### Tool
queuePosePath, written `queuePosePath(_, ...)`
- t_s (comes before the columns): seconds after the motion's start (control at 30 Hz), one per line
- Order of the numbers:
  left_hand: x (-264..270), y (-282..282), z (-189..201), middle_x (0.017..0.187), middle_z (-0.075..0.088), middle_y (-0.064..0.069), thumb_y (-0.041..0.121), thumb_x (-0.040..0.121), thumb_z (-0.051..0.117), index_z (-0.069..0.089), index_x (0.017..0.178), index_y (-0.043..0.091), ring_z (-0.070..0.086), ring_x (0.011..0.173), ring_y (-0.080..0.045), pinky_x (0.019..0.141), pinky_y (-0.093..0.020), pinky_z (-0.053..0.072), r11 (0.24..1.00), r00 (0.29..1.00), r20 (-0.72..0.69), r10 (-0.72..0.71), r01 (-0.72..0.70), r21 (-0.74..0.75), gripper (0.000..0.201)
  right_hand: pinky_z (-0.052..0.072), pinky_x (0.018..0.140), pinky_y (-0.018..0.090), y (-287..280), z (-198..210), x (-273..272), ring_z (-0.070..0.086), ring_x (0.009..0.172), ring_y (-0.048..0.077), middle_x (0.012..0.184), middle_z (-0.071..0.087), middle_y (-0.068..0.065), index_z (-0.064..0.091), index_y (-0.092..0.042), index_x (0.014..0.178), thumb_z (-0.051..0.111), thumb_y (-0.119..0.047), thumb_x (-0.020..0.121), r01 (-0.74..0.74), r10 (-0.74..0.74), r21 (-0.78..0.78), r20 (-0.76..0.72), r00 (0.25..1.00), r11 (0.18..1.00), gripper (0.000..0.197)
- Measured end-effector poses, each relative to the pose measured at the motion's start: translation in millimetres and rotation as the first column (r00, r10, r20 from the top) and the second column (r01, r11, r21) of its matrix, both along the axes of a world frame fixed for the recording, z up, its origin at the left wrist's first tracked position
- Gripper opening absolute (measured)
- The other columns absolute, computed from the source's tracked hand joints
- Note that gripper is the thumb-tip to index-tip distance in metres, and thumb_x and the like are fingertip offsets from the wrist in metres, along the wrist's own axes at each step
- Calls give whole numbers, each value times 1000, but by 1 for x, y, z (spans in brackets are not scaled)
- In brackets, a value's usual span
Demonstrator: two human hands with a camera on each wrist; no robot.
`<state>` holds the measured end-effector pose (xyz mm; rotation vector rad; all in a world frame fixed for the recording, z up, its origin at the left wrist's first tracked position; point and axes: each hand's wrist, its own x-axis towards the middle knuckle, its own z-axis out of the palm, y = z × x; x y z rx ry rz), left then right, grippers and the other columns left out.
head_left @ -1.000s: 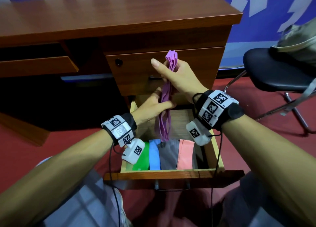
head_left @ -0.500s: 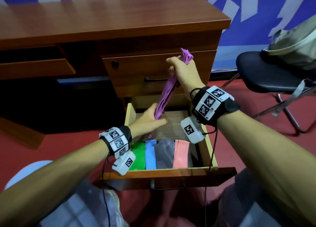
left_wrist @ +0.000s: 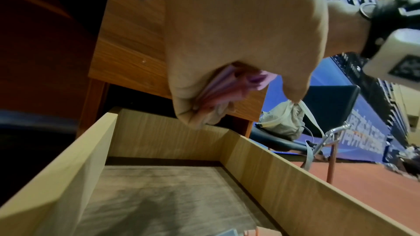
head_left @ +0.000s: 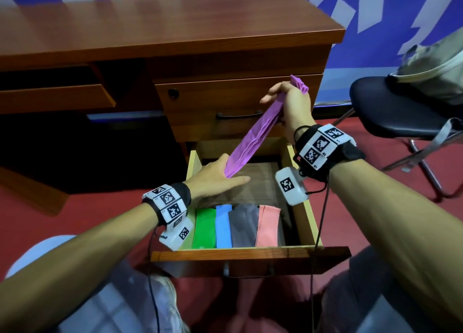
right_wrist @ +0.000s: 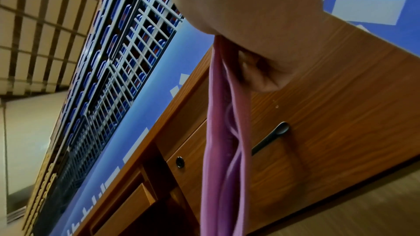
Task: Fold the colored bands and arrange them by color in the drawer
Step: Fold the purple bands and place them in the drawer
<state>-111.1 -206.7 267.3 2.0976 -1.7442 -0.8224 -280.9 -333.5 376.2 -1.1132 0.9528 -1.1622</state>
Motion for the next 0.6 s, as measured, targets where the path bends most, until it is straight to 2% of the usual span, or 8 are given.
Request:
queuePosePath(0.1,-3,4,14,98,55,7,97,68,48,47,111,22,55,85,-11,79,-37,47,996,988,-152,11,1,84,87,47,78,31,-4,-6,4,65,76,16,85,75,13,59,-18,69,42,-16,95,17,-17,-38,-15,1000,999,31)
queuePosePath(0.2,-2,1,20,118,67,-13,85,91,23,54,133,8,63,103,-32,107,-47,41,988,869,-489,75,3,155,93,48,84,33,-7,-10,2,67,87,20,103,75,17,57,-17,69,44,-12,94,-12,10,27,96,995,1000,29)
queuePosePath(0.23,-1,-1,18,128,47,-44,77,96,28,57,127,-1,47,115,-55,104,-54,44,981,787,-597,157,-52,189,88,49,85,34,-9,-11,1,69,90,23,104,74,18,55,-16,71,43,-14,96,-48,37,67,162,986,997,28)
queuePosePath(0.27,5,-3,18,96,41,-5,71,95,38,60,110,0,38,79,-19,90,-52,56,966,705,-667,239,-106,235,76,50,87,36,-9,-11,-1,71,91,26,100,74,17,54,-16,74,41,-16,99,-92,63,111,243,968,990,28)
queuePosePath(0.3,9,-2,22,78,49,-20,60,94,42,58,94,4,50,60,-32,64,-38,58,950,662,-686,301,-149,273,58,51,88,39,-11,-11,-2,71,87,28,89,72,15,53,-15,76,39,-19,100,-129,72,157,329,942,979,29)
queuePosePath(0.37,15,-1,23,72,49,-10,33,91,40,53,87,9,47,55,-19,46,-22,42,935,613,-713,341,-142,326,28,52,85,39,-12,-11,-3,62,64,24,65,55,5,53,-13,75,40,-21,101,-167,35,235,478,878,958,29)
queuePosePath(0.5,22,3,32,102,59,-16,15,68,60,50,99,6,56,71,-20,56,-28,49,931,522,-782,340,-72,357,34,44,63,29,-9,-12,-7,35,44,13,52,34,-3,51,-15,67,49,-23,95,-208,-23,303,613,790,930,29)
queuePosePath(0.6,28,4,32,115,59,-20,7,68,64,56,114,0,61,83,-23,69,-32,55,901,428,-802,416,-78,426,47,37,56,26,-8,-13,-10,30,43,13,49,32,-4,49,-16,63,56,-29,88,-229,-40,312,665,746,922,29)
